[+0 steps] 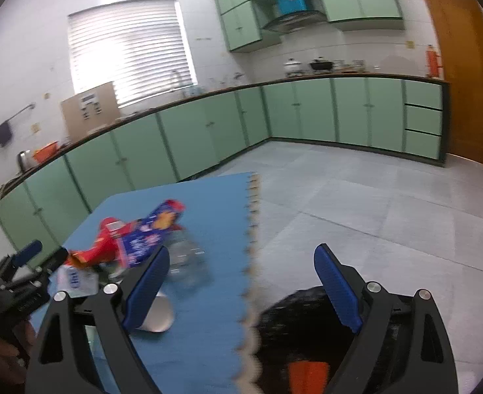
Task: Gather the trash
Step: 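Return the left tool to the table and grasp the red-gold paper hat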
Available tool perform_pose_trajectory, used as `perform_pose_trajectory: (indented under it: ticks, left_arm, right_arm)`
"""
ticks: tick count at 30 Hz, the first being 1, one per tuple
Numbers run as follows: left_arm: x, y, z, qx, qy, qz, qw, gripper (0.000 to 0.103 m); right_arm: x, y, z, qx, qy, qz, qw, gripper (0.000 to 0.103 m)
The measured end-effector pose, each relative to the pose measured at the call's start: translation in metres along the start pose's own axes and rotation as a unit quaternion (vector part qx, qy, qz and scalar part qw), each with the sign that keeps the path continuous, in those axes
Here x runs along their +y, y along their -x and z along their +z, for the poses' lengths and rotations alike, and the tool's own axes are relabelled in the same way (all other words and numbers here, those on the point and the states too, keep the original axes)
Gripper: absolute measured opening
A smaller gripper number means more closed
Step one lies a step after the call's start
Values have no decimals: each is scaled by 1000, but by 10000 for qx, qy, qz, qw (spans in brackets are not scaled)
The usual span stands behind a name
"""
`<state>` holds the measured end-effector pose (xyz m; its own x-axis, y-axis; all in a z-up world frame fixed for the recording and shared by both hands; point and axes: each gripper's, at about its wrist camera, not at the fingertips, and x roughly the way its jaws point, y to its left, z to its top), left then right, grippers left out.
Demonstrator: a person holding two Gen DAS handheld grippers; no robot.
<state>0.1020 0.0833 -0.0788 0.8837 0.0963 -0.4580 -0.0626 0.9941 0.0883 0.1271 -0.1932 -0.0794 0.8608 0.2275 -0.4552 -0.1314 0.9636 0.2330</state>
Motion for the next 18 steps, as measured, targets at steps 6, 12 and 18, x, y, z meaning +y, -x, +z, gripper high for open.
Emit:
perform_pose_trajectory:
  ticks: [6,12,18]
  left_arm:
    - [54,-10,-35,583,340,357,9971,83]
    - [83,-26,-53,936,734,131,9928,83]
    - [89,-36,-63,1065,982,-255,9891,82]
  right_arm:
    - [53,-12,-13,129,282,491,9983,88]
    - [86,-15,-18,172,669,625,9957,88]
    - [100,-21,-19,232,793,577,9949,88]
